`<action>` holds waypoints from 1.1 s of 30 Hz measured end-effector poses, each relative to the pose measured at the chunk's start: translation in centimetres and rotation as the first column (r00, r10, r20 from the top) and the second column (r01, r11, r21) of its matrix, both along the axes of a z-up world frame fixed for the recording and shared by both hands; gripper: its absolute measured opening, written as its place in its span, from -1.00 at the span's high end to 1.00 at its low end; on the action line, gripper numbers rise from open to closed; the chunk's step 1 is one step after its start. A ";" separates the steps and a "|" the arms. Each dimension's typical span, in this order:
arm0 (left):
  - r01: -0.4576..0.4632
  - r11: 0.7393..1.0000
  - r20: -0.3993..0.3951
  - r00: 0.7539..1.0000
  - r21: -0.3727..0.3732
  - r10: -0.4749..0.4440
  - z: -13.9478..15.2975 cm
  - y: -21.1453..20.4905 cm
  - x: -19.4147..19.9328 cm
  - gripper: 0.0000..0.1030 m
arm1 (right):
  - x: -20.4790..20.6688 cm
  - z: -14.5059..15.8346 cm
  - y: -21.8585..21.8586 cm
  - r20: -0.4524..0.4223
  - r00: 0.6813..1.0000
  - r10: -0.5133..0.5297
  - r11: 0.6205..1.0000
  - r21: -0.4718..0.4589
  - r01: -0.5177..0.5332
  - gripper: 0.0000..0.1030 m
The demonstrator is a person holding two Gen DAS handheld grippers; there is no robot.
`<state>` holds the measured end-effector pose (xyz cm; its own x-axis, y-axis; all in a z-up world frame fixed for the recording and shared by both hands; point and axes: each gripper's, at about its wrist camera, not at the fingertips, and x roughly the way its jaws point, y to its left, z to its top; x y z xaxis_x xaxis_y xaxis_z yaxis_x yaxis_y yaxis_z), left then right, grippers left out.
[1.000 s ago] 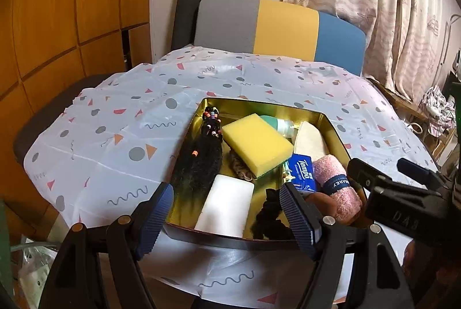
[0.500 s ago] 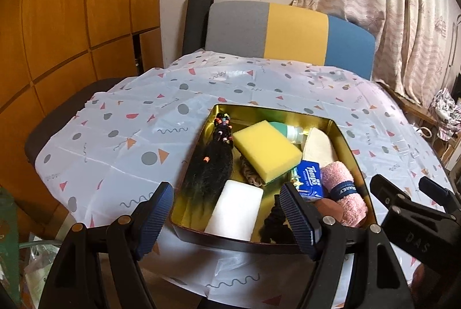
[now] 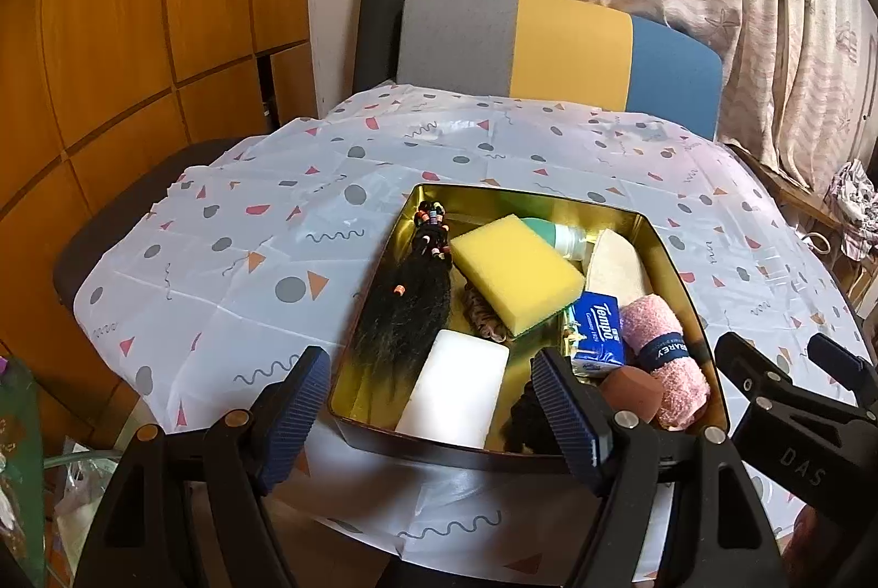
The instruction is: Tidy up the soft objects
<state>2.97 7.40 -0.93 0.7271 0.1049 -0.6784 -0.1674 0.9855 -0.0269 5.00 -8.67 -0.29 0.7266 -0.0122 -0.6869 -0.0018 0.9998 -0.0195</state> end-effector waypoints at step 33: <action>0.022 0.999 -0.014 1.000 0.026 -0.022 0.0 -0.5 0.0 -0.48 | 0.1 -0.3 0.2 -0.015 1.000 0.005 1.000 0.015 -0.005 -0.99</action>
